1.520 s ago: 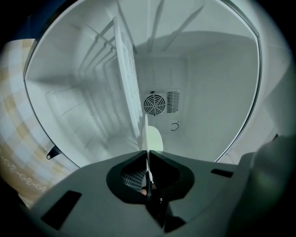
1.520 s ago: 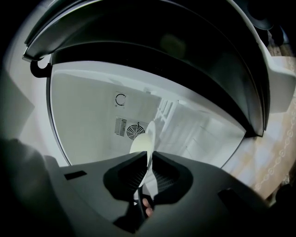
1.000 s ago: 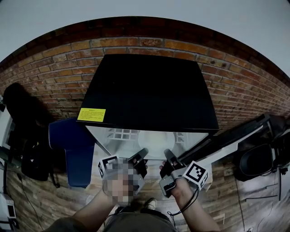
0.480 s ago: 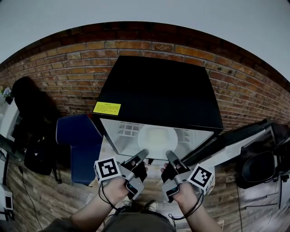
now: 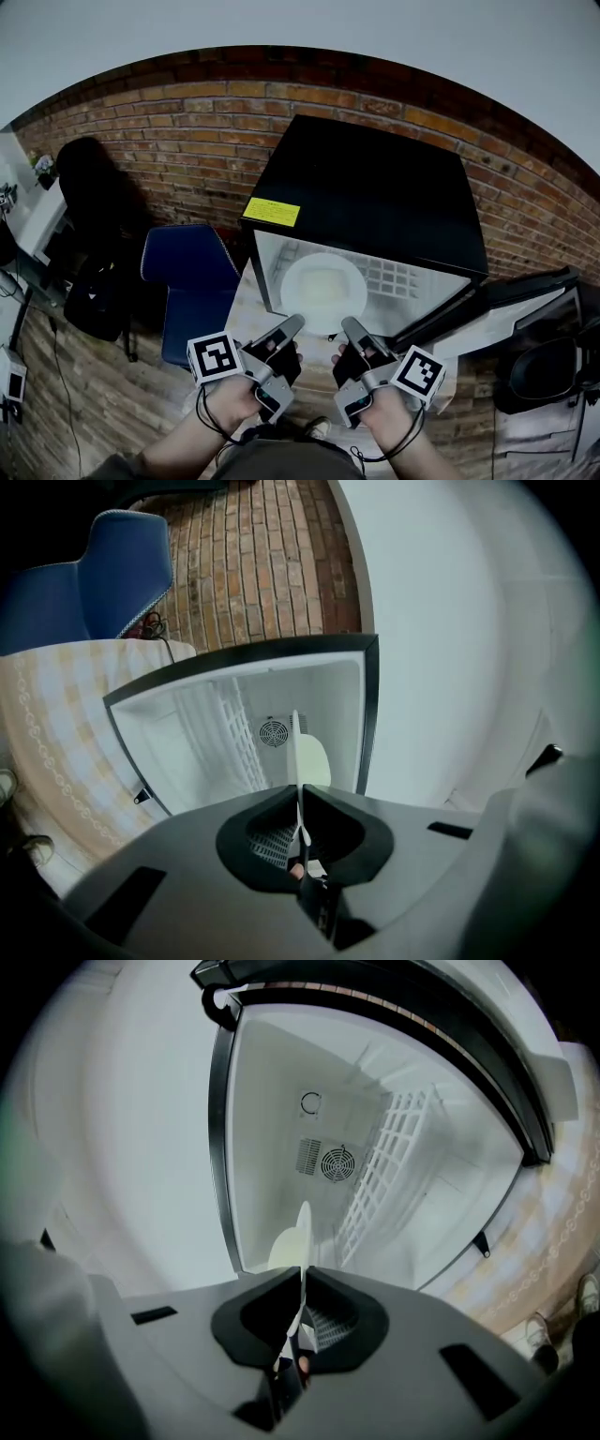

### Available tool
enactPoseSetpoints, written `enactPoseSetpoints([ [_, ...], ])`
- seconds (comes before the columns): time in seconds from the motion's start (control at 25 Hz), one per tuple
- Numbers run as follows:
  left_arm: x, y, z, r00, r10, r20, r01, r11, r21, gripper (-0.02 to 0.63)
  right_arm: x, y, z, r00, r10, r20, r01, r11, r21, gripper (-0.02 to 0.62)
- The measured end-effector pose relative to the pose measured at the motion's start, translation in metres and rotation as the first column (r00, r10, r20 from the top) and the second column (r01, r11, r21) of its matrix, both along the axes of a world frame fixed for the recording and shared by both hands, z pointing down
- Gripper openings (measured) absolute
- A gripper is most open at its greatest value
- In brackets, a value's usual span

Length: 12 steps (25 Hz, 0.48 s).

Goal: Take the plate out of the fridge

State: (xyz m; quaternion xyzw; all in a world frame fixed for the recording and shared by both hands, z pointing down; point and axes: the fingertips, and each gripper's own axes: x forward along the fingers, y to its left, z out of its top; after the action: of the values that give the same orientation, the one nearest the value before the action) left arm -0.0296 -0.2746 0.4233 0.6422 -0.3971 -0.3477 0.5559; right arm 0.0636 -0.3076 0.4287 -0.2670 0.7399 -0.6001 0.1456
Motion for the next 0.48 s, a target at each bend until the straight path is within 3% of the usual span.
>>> enactPoseSetpoints([
  [0.48,-0.065,0.056,-0.006,0.985,-0.169,0.02,0.168,0.986,0.023,0.031,-0.074,0.04,-0.004,0.98,-0.201,0.0,0.2,0.98,0.01,0.037],
])
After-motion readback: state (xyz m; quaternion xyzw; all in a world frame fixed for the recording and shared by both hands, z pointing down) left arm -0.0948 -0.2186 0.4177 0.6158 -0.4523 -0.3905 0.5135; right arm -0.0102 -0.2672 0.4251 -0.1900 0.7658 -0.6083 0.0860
